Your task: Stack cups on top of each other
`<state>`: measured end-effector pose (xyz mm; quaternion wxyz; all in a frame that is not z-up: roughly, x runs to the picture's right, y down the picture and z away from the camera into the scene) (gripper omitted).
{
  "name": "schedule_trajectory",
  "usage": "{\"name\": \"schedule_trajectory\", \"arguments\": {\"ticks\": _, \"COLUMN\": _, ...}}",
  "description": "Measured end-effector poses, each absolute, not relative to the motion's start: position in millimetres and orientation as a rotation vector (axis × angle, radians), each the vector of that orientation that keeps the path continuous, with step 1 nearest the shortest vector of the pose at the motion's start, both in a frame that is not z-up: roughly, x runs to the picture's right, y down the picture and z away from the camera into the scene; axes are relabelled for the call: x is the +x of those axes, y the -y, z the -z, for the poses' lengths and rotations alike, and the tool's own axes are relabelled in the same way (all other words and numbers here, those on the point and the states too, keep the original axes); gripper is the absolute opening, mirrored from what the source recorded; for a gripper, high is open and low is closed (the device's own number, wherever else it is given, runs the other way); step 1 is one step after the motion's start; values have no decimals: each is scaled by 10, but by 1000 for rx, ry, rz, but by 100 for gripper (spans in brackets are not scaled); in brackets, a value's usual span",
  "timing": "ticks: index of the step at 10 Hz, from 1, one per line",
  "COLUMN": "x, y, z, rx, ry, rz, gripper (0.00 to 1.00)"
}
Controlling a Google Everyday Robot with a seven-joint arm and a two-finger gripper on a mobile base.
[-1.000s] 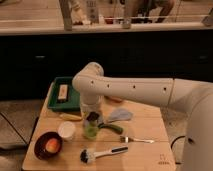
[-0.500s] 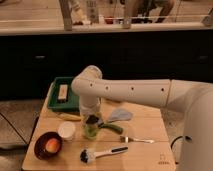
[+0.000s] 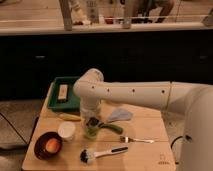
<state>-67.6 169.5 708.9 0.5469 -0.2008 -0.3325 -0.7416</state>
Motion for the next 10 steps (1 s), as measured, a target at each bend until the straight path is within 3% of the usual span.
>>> {"name": "schedule_trajectory", "arguments": {"ticks": 7, "x": -692, "y": -1833, "z": -7181, "rx": -469, "ry": 827, "rz": 1758, "gripper": 1}}
{"name": "schedule_trajectory", "arguments": {"ticks": 10, "x": -720, "y": -1875, "z": -7202, "rx": -464, "ry": 840, "rz": 1762, "gripper": 27}}
